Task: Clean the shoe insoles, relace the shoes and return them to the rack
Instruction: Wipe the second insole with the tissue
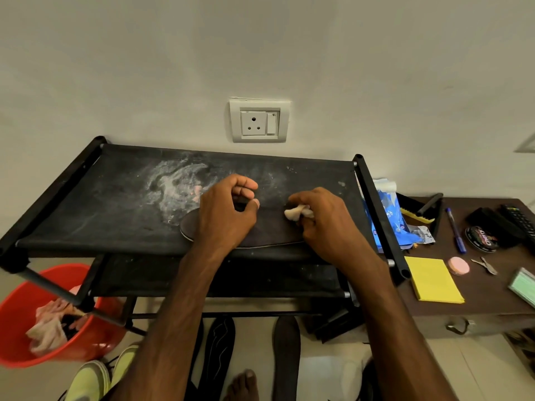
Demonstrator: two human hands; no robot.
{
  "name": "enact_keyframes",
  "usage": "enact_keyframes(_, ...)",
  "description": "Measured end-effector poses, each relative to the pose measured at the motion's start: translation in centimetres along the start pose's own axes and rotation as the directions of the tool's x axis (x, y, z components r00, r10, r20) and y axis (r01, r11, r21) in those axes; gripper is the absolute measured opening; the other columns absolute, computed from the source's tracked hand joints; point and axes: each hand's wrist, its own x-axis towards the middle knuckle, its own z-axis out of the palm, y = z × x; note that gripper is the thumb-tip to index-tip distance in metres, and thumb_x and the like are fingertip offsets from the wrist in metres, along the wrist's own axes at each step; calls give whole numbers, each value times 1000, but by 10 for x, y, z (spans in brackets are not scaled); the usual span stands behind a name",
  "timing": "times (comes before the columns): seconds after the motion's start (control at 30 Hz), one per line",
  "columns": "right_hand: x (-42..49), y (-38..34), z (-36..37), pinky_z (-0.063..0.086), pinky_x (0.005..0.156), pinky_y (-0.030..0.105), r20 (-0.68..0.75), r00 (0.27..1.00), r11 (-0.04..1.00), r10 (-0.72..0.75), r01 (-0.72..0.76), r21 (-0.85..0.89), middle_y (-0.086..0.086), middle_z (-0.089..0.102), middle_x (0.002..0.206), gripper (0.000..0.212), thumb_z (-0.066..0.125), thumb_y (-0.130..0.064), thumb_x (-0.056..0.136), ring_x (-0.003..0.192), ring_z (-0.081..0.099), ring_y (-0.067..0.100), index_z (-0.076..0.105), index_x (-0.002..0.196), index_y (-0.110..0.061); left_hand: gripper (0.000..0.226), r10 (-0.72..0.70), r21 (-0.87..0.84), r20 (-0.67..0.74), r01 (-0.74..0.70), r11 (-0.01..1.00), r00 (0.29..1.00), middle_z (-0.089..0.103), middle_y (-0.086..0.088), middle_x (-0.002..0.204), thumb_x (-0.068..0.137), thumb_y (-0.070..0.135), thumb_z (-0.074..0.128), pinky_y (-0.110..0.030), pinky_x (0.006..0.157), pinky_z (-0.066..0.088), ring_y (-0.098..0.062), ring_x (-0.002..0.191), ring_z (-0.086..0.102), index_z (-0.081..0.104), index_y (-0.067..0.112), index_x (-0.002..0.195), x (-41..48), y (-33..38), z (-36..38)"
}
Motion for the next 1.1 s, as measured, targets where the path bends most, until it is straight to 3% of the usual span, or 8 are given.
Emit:
enact_keyframes(0.23,3,-1,-2,55,92,41,-45,995,996,86,-85,18,10,61,118,34,67,4,89,104,63,29,78,113,-19,25,36,-3,-305,-39,999,952,67,13,92,84,34,77,-47,92,53,-13,92,65,66,23,104,1,-4,2)
enact_keyframes(0.4,3,-3,-10,57,86,45,-164,974,987,154,-143,77,11,69,105,18,65,-6,94,94,67,28,78,100,-17,50,-38,-24,-465,30,999,884,63,5,117,84,44,77,-5,95,30,-17,118,50,60,18,123,-6,4,-4)
enact_keyframes(0.47,0,0,-15,56,79,40,-257,951,981,173,-144,131,8,71,94,17,60,-9,98,85,66,24,75,95,-15,66,-62,-36,-507,51,998,859,57,1,130,81,49,79,-1,94,25,-17,126,43,54,17,132,-11,7,-6)
enact_keyframes(0.63,-20,-6,-34,36,65,3,-445,855,935,268,-120,333,-3,67,91,17,66,-16,97,84,59,12,74,110,-10,74,-212,-299,-358,104,949,909,58,4,130,82,51,80,-32,97,53,-13,111,60,47,18,139,-24,17,-7)
enact_keyframes(0.77,-41,-17,-37,57,77,33,-421,850,878,317,-95,469,-8,69,88,11,71,-24,94,84,65,16,72,103,-17,52,-151,-407,-146,80,910,978,70,8,110,88,45,76,-22,84,56,-2,97,67,57,20,130,-50,41,-5)
enact_keyframes(0.83,-58,-22,-38,60,79,47,-411,846,843,338,-79,531,-9,69,85,6,72,-24,93,84,68,20,70,98,-21,42,-85,-435,-62,49,899,994,73,9,101,91,40,74,-31,83,59,-5,95,69,61,23,126,-66,52,-6)
enact_keyframes(0.93,-78,-24,-40,59,74,41,-433,832,830,347,-57,554,-1,70,83,6,72,-25,93,78,68,24,70,98,-21,22,10,-437,-19,-17,899,1000,73,5,95,95,29,71,-43,73,63,-13,91,70,69,22,115,-89,59,-5)
enact_keyframes(1.1,-128,-26,-34,48,52,27,-354,859,790,370,-91,606,4,67,74,15,71,-28,95,58,61,16,72,98,-14,9,35,-422,-28,-44,906,999,73,4,86,97,18,69,-30,60,60,-13,81,71,74,19,104,-150,59,-12)
